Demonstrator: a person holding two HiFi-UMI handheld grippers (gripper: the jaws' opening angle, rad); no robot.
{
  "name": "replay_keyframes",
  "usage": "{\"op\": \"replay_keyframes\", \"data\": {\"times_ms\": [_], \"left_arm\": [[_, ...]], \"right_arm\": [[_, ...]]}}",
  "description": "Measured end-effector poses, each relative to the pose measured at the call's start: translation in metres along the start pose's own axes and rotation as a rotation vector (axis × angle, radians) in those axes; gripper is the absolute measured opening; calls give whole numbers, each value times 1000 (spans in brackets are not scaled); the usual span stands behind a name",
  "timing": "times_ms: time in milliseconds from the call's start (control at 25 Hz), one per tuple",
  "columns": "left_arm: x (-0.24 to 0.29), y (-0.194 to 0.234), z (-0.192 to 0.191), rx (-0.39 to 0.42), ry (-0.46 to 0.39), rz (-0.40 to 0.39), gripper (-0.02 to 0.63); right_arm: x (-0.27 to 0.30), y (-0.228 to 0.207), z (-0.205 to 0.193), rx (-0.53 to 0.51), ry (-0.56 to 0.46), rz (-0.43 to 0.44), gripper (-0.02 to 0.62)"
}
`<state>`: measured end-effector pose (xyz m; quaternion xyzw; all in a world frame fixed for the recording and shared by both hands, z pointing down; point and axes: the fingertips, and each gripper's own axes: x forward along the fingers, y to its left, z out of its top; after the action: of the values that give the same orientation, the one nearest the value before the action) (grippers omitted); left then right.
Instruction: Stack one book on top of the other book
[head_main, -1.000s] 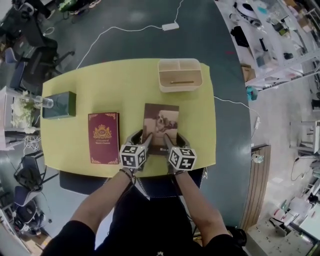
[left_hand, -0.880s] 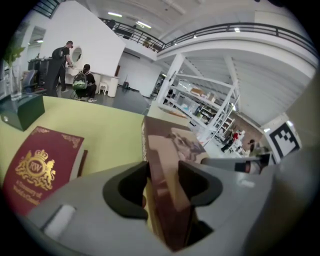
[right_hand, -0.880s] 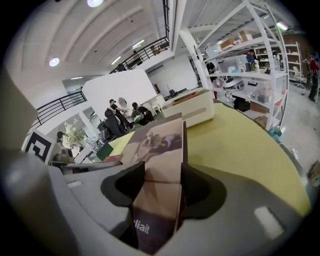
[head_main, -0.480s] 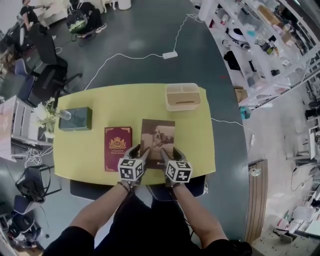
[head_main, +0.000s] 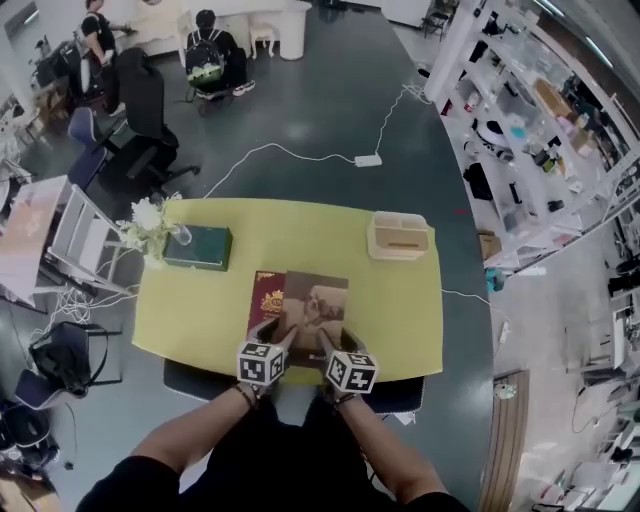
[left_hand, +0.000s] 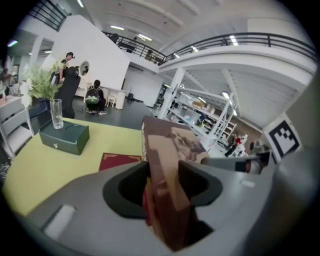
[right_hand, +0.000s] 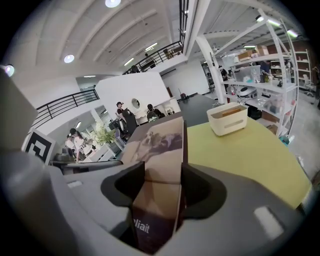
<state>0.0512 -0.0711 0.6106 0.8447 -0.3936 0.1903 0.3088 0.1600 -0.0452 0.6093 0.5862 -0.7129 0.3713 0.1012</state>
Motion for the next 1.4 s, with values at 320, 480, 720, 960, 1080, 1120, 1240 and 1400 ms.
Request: {"op": "replay_keyframes", "data": {"times_ms": [320, 480, 720, 960, 1080, 1120, 1240, 1400], "left_arm": [[-64, 63, 5, -21, -36, 12, 212], [-81, 86, 4, -18, -30, 5, 212], [-90, 103, 10, -13, -29, -11, 212], [-85, 110, 2, -40, -17, -3, 212], [-69, 111, -4, -51, -7, -1, 212], [-64, 111, -7, -57, -4, 1, 212], [-48, 115, -14, -71, 7, 6, 212], [-30, 124, -20, -75, 23, 11, 212]], "right_arm": [[18, 88, -10, -33, -15, 24, 229], [27, 113, -18, -30, -20, 7, 229], [35, 132, -17, -19, -17, 3, 229], [43, 129, -24, -30, 9, 10, 229], [53, 116, -28, -19, 29, 13, 229], [56, 111, -29, -18, 37, 15, 229], [69, 98, -33, -16, 58, 24, 229], [87, 86, -39, -9, 69, 35, 229]]}}
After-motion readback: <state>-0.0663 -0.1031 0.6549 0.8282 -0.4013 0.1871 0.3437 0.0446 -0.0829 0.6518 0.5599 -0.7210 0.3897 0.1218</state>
